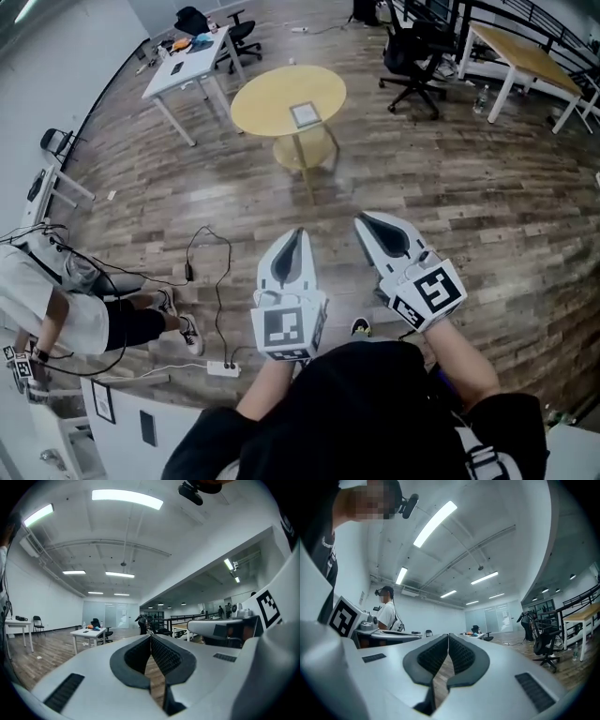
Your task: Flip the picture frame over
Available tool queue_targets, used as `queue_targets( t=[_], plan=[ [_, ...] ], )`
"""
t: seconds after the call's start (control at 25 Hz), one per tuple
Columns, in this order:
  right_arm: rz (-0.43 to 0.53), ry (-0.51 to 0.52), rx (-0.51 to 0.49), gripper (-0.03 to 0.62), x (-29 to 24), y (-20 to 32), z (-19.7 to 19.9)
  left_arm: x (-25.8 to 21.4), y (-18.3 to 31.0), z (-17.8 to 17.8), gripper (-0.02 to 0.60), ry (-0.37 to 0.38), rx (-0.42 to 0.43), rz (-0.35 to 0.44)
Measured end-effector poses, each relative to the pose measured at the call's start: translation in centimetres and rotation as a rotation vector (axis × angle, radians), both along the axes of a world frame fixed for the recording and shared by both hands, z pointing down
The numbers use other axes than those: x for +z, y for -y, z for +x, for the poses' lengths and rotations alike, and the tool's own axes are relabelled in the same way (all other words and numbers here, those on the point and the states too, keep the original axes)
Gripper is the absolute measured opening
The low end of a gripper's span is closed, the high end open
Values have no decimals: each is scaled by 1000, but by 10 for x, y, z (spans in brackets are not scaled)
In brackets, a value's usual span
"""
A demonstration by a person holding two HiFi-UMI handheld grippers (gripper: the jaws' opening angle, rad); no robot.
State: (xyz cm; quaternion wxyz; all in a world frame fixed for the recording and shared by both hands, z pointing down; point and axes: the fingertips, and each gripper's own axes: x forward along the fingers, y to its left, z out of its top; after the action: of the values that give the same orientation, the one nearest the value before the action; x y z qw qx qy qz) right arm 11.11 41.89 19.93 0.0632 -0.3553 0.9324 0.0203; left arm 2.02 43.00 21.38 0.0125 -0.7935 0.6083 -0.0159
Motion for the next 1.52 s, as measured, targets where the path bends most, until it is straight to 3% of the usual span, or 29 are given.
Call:
queue_targets(
  t=[0.24,0.68,0.88,1.2,1.52],
  plan=[
    [-43,21,-6,20,14,56,32,15,48,14,23,23,-47,-49],
    [-114,78,-20,20,33,120,48,35,100,23,23,44,-92,-111],
    [-120,95,-24,20,30,150,42,33,130,25,23,51,-76,-105],
    [-191,93,-4,20,52,213,25,54,189,10,23,51,-57,-171],
    [-218,87,18,20,51,274,-15,51,255,-27,23,30,-21,-180]
  ],
)
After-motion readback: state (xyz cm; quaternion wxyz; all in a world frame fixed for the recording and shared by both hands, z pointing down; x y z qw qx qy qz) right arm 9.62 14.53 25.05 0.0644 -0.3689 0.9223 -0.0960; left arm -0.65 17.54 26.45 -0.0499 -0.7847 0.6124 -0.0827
